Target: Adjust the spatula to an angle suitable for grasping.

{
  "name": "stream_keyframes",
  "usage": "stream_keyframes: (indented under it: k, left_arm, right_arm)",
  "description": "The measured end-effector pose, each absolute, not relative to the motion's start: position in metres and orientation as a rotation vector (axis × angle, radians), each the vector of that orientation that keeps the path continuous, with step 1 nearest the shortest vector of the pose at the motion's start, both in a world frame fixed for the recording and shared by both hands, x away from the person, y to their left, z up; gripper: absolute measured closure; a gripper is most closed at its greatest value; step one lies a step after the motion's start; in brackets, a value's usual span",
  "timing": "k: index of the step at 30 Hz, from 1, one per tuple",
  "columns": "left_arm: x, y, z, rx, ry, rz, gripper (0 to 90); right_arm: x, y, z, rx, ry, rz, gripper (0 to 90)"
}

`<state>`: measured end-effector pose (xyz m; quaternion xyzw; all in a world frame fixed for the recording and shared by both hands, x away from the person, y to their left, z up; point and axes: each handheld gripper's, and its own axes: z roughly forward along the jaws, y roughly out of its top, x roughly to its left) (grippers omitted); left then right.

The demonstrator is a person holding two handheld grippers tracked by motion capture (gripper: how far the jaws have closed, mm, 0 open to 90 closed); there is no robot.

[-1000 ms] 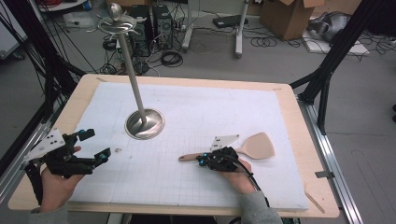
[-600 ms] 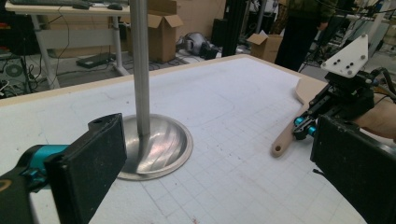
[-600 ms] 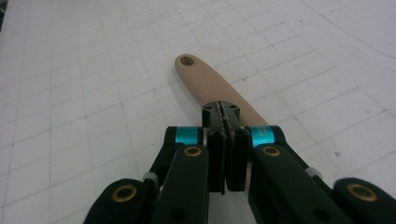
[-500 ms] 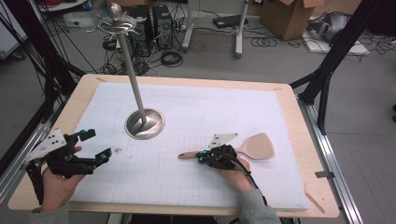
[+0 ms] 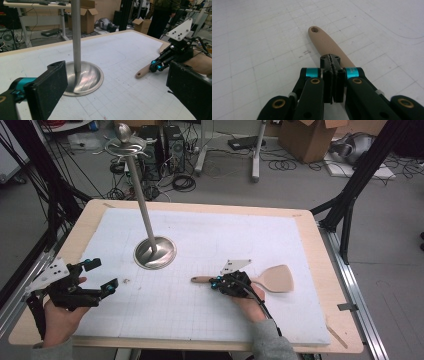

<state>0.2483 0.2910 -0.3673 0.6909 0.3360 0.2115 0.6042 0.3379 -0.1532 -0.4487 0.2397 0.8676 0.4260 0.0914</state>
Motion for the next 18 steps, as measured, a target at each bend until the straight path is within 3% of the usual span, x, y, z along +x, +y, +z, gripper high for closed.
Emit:
stream_keyframes:
  k: [18]
  left_arm:
    - [0.248, 0.293, -0.369, 1.593, 0.785, 0.486, 4.1]
  right_arm:
    - [0.355, -0.152, -0.447, 0.808, 2.54, 1.238, 90.0]
